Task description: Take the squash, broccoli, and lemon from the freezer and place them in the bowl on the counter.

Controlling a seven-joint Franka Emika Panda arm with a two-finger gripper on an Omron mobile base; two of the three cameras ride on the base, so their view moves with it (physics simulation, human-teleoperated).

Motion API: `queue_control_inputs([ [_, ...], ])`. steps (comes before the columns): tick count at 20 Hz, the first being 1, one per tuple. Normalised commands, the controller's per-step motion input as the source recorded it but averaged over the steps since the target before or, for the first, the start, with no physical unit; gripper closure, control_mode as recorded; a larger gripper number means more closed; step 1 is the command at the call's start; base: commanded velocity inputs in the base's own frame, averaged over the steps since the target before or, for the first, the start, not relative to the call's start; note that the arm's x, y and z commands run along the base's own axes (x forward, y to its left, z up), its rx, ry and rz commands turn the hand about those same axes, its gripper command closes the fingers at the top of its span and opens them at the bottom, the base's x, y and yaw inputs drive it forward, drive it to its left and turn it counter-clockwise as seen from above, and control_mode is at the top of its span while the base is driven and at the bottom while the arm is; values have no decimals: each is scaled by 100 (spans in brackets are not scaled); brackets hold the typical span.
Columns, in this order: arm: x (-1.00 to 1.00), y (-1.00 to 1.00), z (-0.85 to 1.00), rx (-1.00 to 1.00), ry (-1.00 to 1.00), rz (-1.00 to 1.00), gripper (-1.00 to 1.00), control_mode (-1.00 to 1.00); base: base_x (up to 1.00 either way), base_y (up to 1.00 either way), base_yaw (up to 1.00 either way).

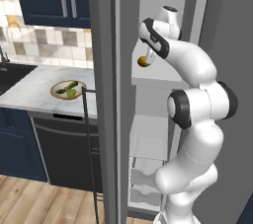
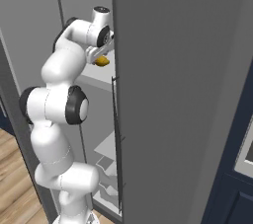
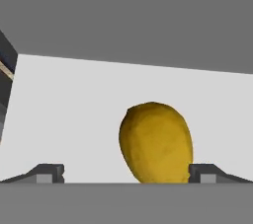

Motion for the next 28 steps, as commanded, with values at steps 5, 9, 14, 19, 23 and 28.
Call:
queue_control_inputs([
  [5,30,0,-13,0,0,0,-100,-100,0,0,0],
  [9,19,0,-14,0,2,0,-100,-100,0,0,0],
  [14,14,0,-15,0,1,0,-100,-100,0,0,0],
  [19,2,2,-38,0,6,0,100,-100,0,0,0],
  [23,-1,19,-98,-1,2,9,100,-100,0,0,0],
  [28,-40,4,-17,0,-3,2,100,-100,0,0,0],
])
